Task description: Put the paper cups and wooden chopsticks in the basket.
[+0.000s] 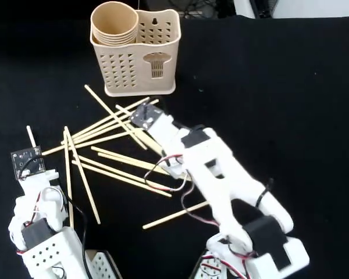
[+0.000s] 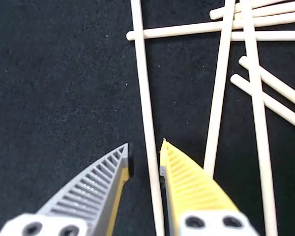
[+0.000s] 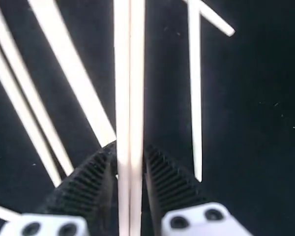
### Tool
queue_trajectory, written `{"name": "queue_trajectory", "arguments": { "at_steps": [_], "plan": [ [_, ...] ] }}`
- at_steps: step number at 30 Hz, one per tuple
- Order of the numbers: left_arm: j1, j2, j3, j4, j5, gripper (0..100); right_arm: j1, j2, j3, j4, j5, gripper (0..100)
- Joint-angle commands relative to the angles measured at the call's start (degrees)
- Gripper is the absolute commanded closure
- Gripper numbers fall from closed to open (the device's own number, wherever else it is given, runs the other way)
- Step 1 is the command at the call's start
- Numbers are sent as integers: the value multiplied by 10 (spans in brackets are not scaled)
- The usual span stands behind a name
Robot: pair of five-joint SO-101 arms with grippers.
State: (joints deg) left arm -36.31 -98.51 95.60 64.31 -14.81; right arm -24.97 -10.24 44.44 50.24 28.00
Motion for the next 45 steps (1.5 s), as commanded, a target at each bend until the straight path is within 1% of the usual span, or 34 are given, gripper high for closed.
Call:
{"name": "queue_trajectory", "arguments": {
  "at_steps": [1, 3, 5, 8, 10, 12, 15, 20, 22, 30, 36, 40, 45],
  "plan": [
    [-6, -6, -4, 4, -4, 876, 10, 37, -15, -17, 9, 986],
    [-6, -6, -4, 4, -4, 876, 18, 62, -38, -14, 9, 986],
    [-6, -6, -4, 4, -4, 876, 40, 81, -62, -1, 10, 986],
    [-6, -6, -4, 4, -4, 876, 69, 91, -109, 41, 47, 986],
    [-6, -6, -4, 4, -4, 876, 79, 91, -139, 69, 58, 986],
    [-5, -8, -4, 4, -4, 876, 78, 94, -160, 85, 61, 986],
    [-5, -8, -4, 4, -4, 876, 64, 95, -169, 79, 61, 972],
    [-5, -8, -4, 4, -4, 876, 44, 99, -166, 40, 57, 841],
    [-5, -8, -4, 4, -4, 876, 42, 109, -170, 37, 58, 813],
    [-5, -8, -3, 4, -4, 876, 41, 185, -219, 41, 57, 812],
    [-5, -8, -3, 4, -4, 876, 45, 203, -252, 40, 60, 812],
    [-5, -8, -3, 4, -4, 876, 46, 196, -281, 44, 55, 813],
    [-5, -9, 0, 4, -4, 876, 85, 173, -342, 105, -29, 814]
  ]
}}
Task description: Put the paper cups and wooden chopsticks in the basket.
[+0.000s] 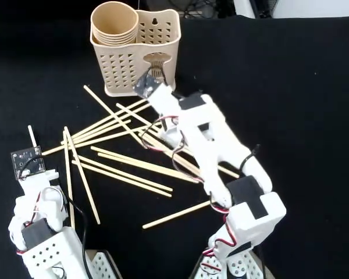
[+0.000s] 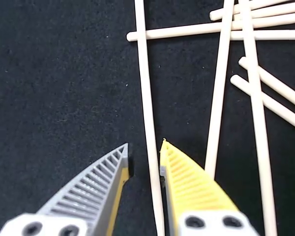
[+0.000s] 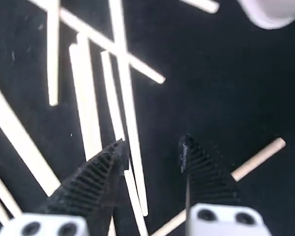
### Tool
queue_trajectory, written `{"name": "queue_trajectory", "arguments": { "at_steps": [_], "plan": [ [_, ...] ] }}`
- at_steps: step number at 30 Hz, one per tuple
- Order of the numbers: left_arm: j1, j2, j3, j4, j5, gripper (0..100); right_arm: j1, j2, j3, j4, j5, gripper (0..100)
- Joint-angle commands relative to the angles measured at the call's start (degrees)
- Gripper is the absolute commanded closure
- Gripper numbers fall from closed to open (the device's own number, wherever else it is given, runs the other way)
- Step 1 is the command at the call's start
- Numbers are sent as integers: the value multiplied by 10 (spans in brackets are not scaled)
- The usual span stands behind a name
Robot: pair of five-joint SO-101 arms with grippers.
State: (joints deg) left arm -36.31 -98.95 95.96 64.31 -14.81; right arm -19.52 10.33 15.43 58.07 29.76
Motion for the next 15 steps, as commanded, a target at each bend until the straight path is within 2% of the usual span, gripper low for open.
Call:
{"name": "queue_trajectory", "arguments": {
  "at_steps": [1, 5, 15],
  "plan": [
    [-5, -4, -4, 4, -4, 876, 47, -36, -64, 33, -69, 814],
    [-5, -4, -4, 4, -4, 876, 119, -22, -92, 33, -131, 814],
    [-5, -4, -4, 4, -4, 876, 159, 122, -153, 38, -118, 814]
  ]
}}
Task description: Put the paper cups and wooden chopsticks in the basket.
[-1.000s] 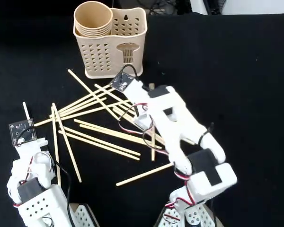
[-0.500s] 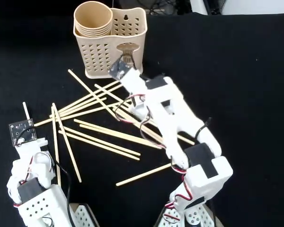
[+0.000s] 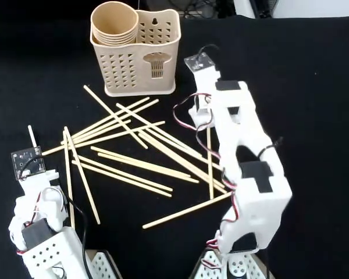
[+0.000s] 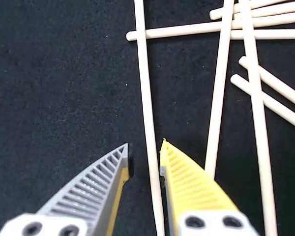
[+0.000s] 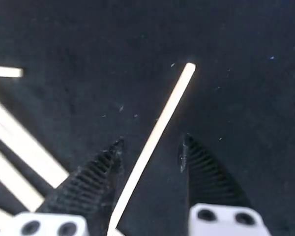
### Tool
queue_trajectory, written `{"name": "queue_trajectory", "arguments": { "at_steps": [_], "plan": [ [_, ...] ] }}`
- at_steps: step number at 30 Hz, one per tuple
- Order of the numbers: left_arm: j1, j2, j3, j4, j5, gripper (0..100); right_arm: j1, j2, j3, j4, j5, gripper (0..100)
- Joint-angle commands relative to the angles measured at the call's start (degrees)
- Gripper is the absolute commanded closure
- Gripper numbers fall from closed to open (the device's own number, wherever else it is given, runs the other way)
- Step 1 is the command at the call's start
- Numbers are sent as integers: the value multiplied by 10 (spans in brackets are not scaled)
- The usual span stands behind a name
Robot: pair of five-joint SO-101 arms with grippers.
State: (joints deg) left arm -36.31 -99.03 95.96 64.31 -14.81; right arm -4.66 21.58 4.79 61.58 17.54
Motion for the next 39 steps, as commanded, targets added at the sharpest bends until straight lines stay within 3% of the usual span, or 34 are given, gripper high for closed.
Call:
{"name": "queue_trajectory", "arguments": {
  "at_steps": [1, 7, 13, 19, 23, 29, 35, 39],
  "plan": [
    [-5, -4, -4, 4, -4, 876, 8, 19, -51, 4, 4, 814],
    [-5, -4, -4, 4, -4, 876, -11, 71, -73, 31, 38, 831],
    [-2, -4, -7, 11, -4, 876, 1, 113, -99, 81, 117, 988],
    [-2, -4, -7, 11, -4, 876, 25, 63, -115, 89, 123, 986],
    [-2, -4, -6, 11, -4, 876, 21, 4, -95, 102, 168, 986],
    [-1, -4, -6, 11, -4, 876, -37, -89, 0, 100, 212, 986],
    [-1, -4, -5, 11, -4, 876, -109, -131, 57, 91, 206, 982],
    [-1, -4, -5, 11, -4, 876, -134, -119, 55, 84, 189, 880]
  ]
}}
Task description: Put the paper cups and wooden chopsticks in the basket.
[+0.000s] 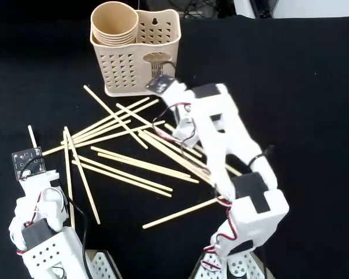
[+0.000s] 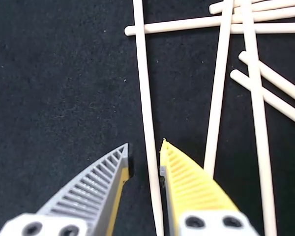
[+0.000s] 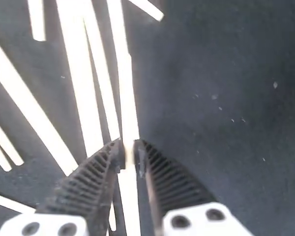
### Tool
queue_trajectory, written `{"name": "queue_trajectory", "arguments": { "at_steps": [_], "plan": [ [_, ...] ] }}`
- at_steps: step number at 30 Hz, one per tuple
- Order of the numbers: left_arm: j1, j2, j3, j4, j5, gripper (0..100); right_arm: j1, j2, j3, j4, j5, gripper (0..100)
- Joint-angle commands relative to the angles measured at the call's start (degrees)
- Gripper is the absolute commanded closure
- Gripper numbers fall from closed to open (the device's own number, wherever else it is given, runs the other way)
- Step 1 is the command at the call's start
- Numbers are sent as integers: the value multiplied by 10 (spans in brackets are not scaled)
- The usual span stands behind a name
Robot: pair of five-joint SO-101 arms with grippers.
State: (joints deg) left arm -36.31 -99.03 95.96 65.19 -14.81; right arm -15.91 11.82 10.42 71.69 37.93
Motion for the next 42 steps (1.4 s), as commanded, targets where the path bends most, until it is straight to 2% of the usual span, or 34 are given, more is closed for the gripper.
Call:
{"name": "queue_trajectory", "arguments": {
  "at_steps": [1, 3, 12, 18, 28, 35, 42],
  "plan": [
    [-1, -4, -5, 2, -4, 876, -24, -18, 0, -31, -27, 851],
    [-1, -4, -5, 3, -4, 876, -25, -10, 1, -48, -39, 823],
    [-1, -4, -5, 2, -4, 876, -78, 0, 2, -25, -38, 812],
    [-1, -4, -5, 2, -4, 876, -93, 25, 2, -25, -19, 650],
    [-1, -4, -5, 2, -5, 876, -98, 95, 0, -79, -11, 676],
    [-1, -4, -5, 2, -5, 876, -93, 119, 0, -65, -11, 721],
    [-1, -4, -5, 3, -5, 876, -48, 131, -17, -26, 7, 724]
  ]
}}
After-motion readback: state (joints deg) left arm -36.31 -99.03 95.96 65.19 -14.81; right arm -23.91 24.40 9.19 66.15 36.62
